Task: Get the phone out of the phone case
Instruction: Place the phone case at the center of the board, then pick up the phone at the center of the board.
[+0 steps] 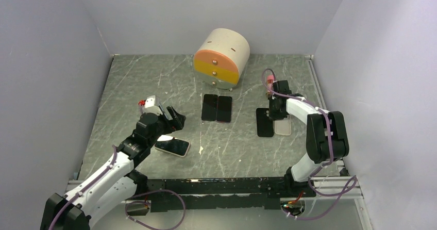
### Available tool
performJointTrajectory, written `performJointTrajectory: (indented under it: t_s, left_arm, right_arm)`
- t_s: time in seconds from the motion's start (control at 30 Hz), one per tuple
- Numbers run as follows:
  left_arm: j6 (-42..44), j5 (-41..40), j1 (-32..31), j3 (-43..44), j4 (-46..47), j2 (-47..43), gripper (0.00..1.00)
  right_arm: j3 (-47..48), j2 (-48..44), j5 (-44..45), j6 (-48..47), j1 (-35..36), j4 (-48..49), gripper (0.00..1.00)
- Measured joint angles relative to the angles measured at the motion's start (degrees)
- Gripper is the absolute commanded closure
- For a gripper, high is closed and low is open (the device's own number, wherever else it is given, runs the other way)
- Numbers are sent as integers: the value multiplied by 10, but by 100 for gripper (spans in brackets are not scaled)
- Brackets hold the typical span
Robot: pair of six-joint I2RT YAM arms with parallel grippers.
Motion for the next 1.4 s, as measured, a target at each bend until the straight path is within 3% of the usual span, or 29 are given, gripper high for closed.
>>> performJointTrajectory:
  t_s: [0.27, 0.4, 0.57, 0.8, 1.1, 1.23, 1.4]
  left_arm:
    - [-4, 3, 0, 2, 1, 0, 6]
    - [-8, -1, 0, 2, -2, 1, 6]
    - [-34, -23, 0, 10, -23, 6, 6]
    - [-113, -62, 0, 44, -109, 41, 6]
    - [-288, -107, 0, 157, -354, 127, 6]
    - [-360, -110, 0, 201, -468, 179, 6]
    - [-417, -97, 0, 210, -543, 213, 6]
  right_arm:
    - [5, 5, 5, 2, 0, 10, 63]
    - [5, -23, 4, 2, 17, 12, 49]
    - [-4, -101, -15, -6, 78, 47, 26]
    - [-39, -128, -70, -30, 189, 130, 9]
    - [-63, -104, -95, -68, 291, 200, 7]
    - [-83, -104, -94, -78, 306, 229, 7]
    - [-135, -120, -86, -82, 315, 261, 7]
